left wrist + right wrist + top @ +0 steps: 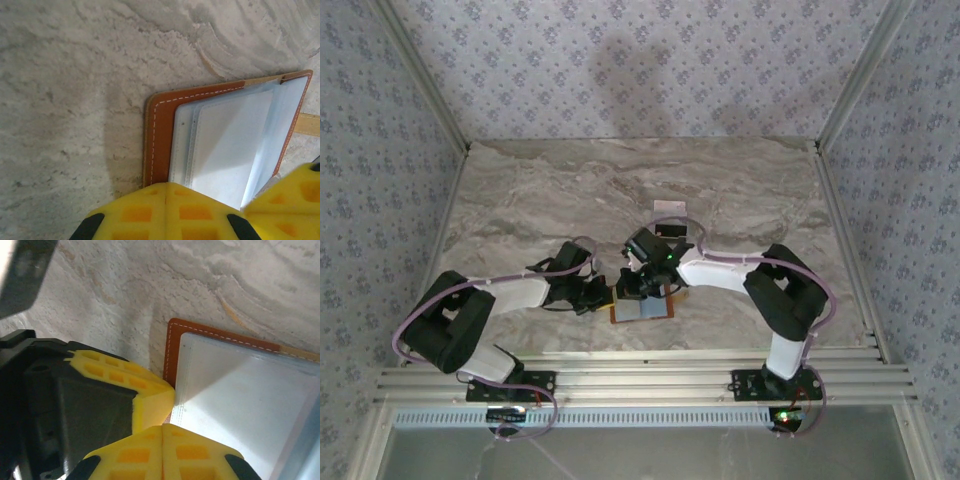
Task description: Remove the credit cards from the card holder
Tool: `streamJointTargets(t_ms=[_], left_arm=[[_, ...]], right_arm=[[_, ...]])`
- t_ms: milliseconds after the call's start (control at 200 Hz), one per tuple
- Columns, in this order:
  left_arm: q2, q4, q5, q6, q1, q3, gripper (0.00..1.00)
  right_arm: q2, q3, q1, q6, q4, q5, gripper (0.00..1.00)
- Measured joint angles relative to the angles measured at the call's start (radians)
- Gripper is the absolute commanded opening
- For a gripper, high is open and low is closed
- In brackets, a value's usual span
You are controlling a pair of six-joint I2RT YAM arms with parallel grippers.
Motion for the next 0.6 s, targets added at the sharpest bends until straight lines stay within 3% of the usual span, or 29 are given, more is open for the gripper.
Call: streamJointTargets(t_ms=[255,600], left_arm=[[0.0,0.0,0.0,0.0,0.0,0.0,0.01],[0.0,0.0,0.002,0.0,0.0,0.0,0.0]], right_arm=[[0.035,-0.015,0.008,0.015,0.013,-0.007,0.08],[0.031,0.008,0.013,0.005,-0.101,0.055,0.24]])
